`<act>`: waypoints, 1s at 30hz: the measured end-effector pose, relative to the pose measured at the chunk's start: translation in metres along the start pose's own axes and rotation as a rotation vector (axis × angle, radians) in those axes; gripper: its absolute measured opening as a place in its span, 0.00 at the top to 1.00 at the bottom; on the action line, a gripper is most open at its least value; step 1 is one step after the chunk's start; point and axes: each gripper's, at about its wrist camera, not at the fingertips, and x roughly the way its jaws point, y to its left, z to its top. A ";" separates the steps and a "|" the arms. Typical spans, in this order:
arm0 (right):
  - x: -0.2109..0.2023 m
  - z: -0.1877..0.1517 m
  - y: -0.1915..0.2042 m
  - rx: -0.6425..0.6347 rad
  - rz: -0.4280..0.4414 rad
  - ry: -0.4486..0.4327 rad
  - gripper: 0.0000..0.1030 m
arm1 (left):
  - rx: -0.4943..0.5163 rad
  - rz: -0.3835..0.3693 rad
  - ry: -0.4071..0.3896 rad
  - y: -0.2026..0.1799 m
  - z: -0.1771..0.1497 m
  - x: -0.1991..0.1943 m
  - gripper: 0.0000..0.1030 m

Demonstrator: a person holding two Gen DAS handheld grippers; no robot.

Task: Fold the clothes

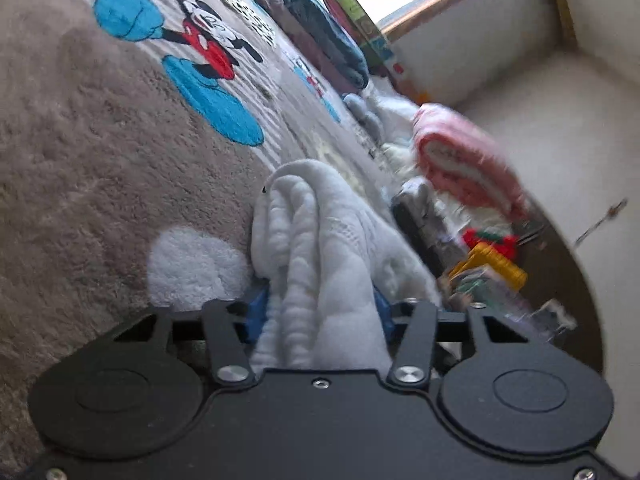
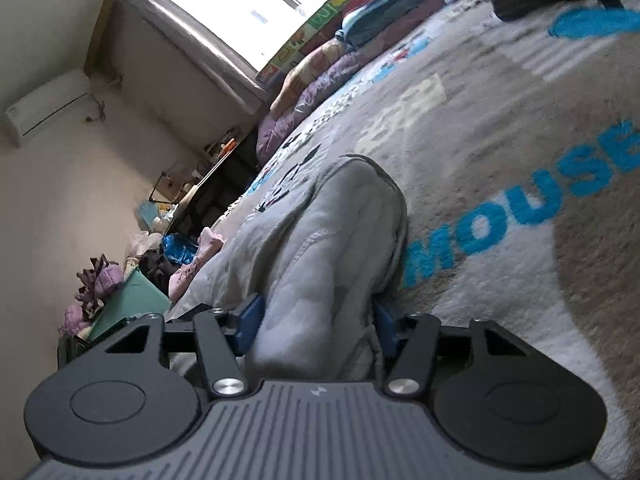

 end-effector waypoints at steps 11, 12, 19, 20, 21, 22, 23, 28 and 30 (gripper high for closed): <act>0.029 0.022 0.066 -0.118 0.168 -0.052 0.50 | -0.026 -0.147 -0.260 0.003 0.029 -0.064 0.60; 0.038 0.025 0.074 -0.131 0.191 -0.052 0.50 | -0.011 -0.147 -0.295 0.003 0.034 -0.074 0.60; 0.135 0.022 0.094 -0.164 0.126 0.124 0.36 | 0.001 0.108 -0.287 0.049 0.062 -0.097 0.37; 0.153 0.015 0.084 -0.146 0.035 0.211 0.42 | -0.007 0.158 -0.257 0.058 0.064 -0.095 0.40; 0.152 0.012 0.079 -0.136 0.044 0.190 0.40 | -0.027 0.174 -0.246 0.067 0.063 -0.097 0.44; 0.148 0.013 0.079 -0.122 0.060 0.181 0.38 | -0.065 0.155 -0.247 0.074 0.064 -0.101 0.37; 0.143 0.015 0.078 -0.107 0.070 0.176 0.34 | -0.109 0.107 -0.266 0.076 0.066 -0.108 0.34; 0.121 0.019 0.059 0.057 0.155 0.109 0.25 | -0.190 0.045 -0.291 0.092 0.073 -0.118 0.27; 0.121 0.022 0.047 0.143 0.182 0.084 0.25 | -0.219 0.034 -0.297 0.095 0.075 -0.121 0.27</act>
